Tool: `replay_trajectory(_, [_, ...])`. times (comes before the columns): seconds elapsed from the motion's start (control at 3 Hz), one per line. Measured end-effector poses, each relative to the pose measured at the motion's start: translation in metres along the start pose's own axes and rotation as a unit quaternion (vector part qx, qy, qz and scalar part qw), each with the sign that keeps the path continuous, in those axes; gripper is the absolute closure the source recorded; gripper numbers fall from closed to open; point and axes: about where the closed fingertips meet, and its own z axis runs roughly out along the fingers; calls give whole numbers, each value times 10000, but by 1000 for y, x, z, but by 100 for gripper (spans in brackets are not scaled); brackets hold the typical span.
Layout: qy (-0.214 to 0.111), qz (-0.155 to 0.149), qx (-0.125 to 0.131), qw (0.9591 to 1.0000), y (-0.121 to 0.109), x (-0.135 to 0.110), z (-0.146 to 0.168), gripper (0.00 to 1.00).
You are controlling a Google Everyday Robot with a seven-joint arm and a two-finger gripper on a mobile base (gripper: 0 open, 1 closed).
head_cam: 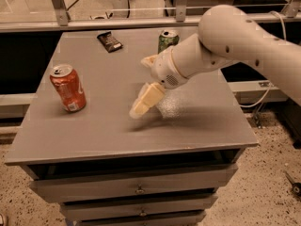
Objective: Knock coke can over
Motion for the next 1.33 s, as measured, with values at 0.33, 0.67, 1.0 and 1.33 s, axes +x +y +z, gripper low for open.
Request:
replay_trajectory(0.33, [-701, 33, -100, 9975, -5, -27, 39, 0])
replay_trajectory(0.67, [-1341, 63, -285, 9905, 0, -60, 69, 0])
replay_trajectory(1.0, [-1894, 70, -561, 9803, 17, -96, 91, 0])
replay_trajectory(1.33, [-2244, 126, -757, 9715, 33, -121, 106, 15])
